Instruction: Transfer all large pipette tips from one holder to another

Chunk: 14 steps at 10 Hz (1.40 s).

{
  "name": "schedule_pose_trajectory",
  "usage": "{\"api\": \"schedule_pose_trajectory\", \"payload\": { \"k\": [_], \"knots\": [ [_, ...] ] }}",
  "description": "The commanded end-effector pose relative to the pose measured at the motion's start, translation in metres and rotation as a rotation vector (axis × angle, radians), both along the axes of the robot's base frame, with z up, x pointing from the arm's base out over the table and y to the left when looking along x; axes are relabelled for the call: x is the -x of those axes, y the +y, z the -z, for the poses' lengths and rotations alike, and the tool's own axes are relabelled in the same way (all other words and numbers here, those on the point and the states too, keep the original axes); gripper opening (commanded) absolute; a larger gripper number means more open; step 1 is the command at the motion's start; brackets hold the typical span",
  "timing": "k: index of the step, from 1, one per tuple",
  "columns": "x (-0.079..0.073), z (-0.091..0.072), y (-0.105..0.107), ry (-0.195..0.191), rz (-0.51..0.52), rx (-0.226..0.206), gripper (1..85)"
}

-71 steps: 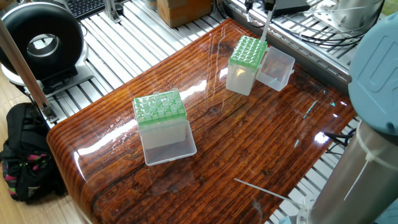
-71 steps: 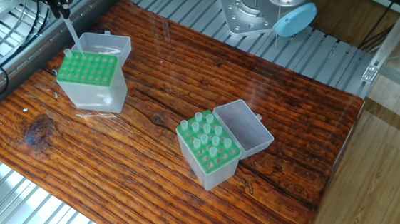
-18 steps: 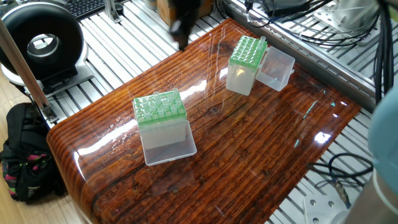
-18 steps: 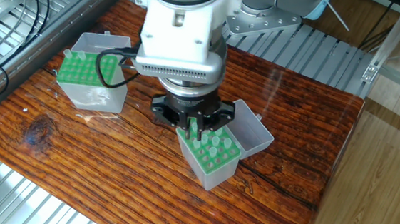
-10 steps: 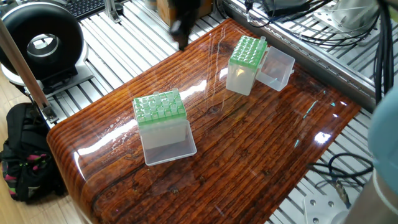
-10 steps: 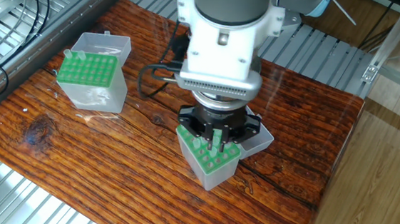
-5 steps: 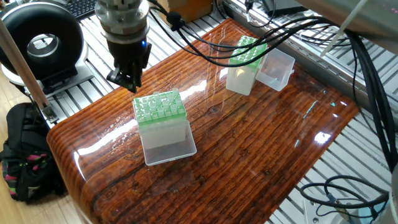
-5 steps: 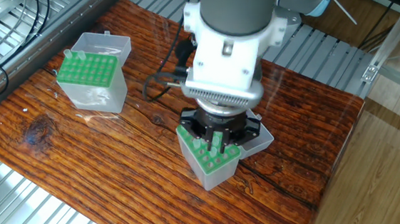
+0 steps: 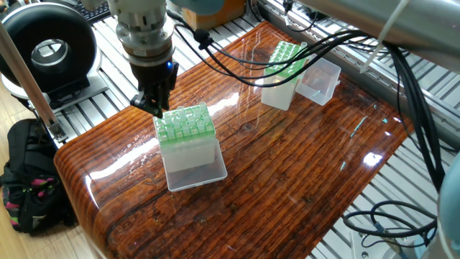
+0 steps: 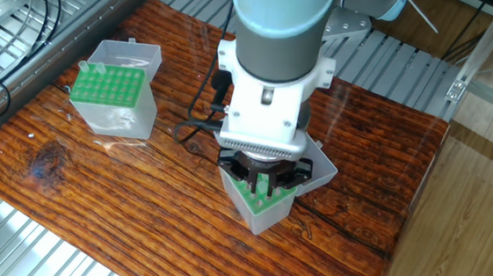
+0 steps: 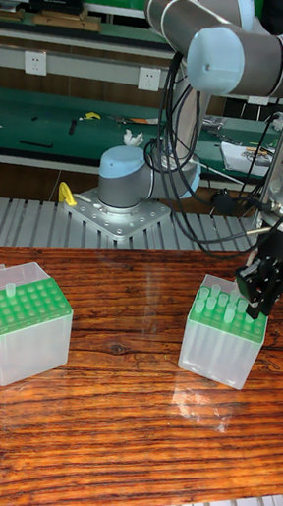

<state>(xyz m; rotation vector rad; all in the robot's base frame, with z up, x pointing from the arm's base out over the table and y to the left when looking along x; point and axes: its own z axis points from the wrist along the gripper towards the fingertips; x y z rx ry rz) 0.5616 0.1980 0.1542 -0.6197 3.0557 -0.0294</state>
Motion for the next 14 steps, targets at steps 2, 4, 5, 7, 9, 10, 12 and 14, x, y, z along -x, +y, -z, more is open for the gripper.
{"api": "schedule_pose_trajectory", "payload": {
  "k": [2,4,5,7,9,10,12,14],
  "knots": [
    [0.0021,0.0019,-0.0063,0.016,-0.012,0.019,27.3],
    [0.0025,0.0020,-0.0023,0.017,-0.012,0.003,28.0],
    [0.0032,0.0014,0.0008,0.020,-0.009,-0.008,28.3],
    [0.0034,-0.0009,0.0021,0.020,-0.015,-0.012,30.0],
    [0.0026,0.0018,0.0017,0.019,-0.020,-0.010,31.3],
    [0.0020,0.0038,0.0018,0.017,-0.020,-0.010,31.3],
    [0.0024,0.0046,0.0030,0.017,-0.021,-0.013,31.7],
    [0.0027,0.0051,0.0023,0.017,-0.020,-0.010,31.7]
  ]
}}
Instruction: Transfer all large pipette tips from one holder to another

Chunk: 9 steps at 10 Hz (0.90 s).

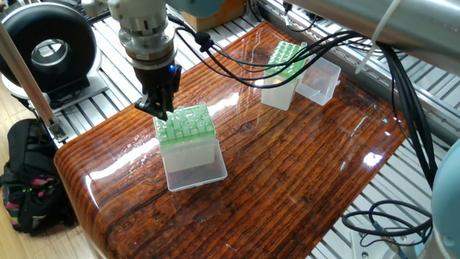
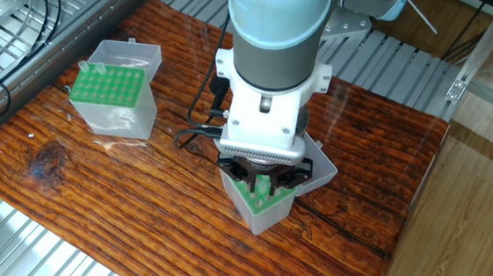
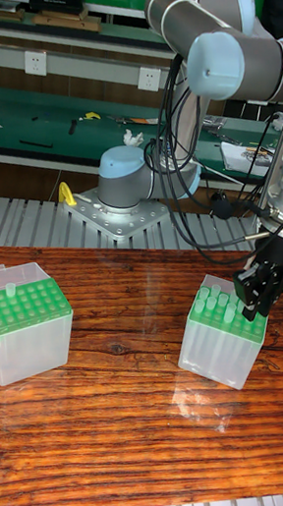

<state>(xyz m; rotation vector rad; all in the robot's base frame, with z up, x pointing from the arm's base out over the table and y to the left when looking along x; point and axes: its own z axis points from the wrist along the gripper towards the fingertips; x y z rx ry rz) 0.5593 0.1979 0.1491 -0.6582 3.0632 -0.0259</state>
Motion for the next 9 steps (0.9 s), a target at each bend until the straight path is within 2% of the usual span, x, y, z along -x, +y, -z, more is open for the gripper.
{"api": "schedule_pose_trajectory", "payload": {
  "k": [1,5,7,9],
  "knots": [
    [-0.0003,0.0003,0.0006,0.000,0.004,-0.005,31.7],
    [-0.0021,0.0048,0.0002,-0.004,0.005,-0.005,31.7],
    [-0.0003,0.0056,-0.0037,0.002,0.002,0.009,31.3],
    [0.0020,0.0061,-0.0035,0.006,0.001,0.002,31.3]
  ]
}}
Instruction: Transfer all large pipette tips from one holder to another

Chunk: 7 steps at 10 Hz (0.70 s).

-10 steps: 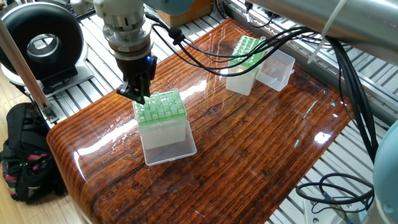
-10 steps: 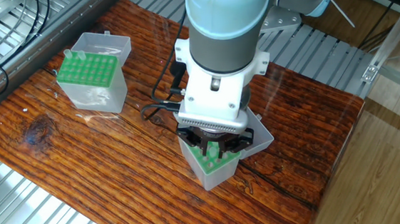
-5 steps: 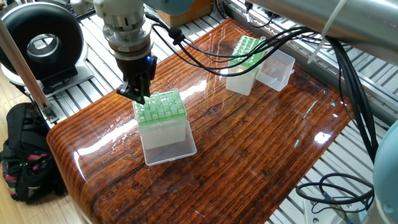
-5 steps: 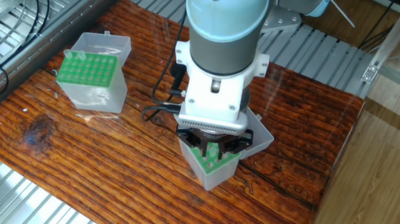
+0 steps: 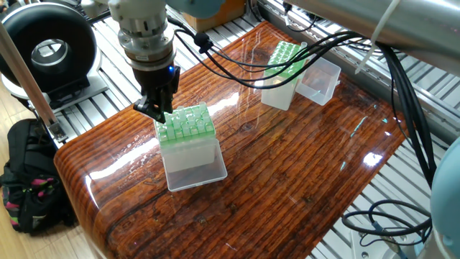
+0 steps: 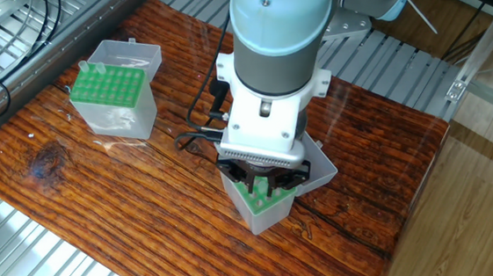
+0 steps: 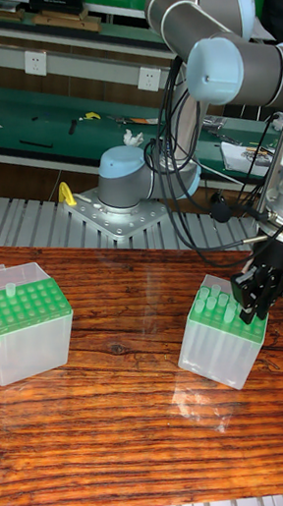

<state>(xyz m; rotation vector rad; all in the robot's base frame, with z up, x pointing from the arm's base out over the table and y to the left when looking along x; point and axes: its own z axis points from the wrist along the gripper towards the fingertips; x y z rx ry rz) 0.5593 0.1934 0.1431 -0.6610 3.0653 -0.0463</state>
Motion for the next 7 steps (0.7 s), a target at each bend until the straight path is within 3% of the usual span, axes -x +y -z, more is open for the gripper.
{"api": "schedule_pose_trajectory", "payload": {
  "k": [1,7],
  "knots": [
    [0.0028,0.0008,0.0009,0.006,0.002,-0.011,31.3],
    [0.0047,0.0030,0.0026,0.002,0.000,-0.020,30.7]
  ]
}}
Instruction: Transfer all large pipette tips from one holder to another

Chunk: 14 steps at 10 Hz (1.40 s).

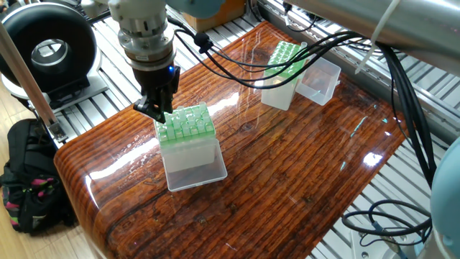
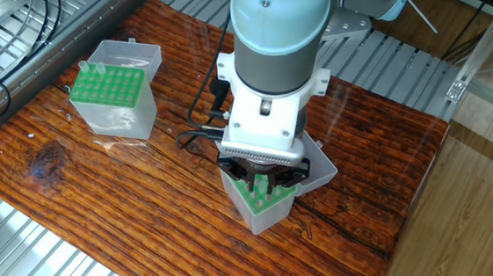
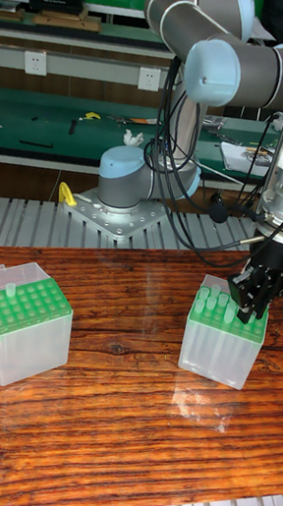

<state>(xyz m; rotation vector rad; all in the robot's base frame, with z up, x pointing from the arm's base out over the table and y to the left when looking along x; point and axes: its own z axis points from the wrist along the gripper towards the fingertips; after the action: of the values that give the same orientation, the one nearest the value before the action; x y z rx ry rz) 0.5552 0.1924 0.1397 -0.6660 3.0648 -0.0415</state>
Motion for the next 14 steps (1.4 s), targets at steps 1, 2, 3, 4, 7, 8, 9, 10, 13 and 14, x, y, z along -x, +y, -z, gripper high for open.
{"api": "schedule_pose_trajectory", "payload": {
  "k": [1,2,3,4,7,8,9,10,13,14],
  "knots": [
    [0.0000,-0.0006,0.0049,-0.001,0.004,-0.020,30.3],
    [0.0000,0.0000,0.0052,-0.003,0.004,-0.019,30.0],
    [0.0001,0.0006,0.0050,-0.004,0.002,-0.016,29.7],
    [0.0001,0.0006,0.0051,-0.004,0.000,-0.016,29.3],
    [-0.0010,-0.0002,0.0059,-0.009,0.000,-0.019,26.0],
    [-0.0014,-0.0004,0.0064,-0.010,0.002,-0.020,24.7],
    [-0.0018,-0.0005,0.0068,-0.012,0.002,-0.022,23.3],
    [-0.0023,-0.0006,0.0073,-0.013,0.002,-0.023,22.0],
    [-0.0027,-0.0008,0.0062,-0.015,0.006,-0.019,17.0],
    [-0.0027,-0.0013,0.0064,-0.015,0.006,-0.019,16.0]
  ]
}}
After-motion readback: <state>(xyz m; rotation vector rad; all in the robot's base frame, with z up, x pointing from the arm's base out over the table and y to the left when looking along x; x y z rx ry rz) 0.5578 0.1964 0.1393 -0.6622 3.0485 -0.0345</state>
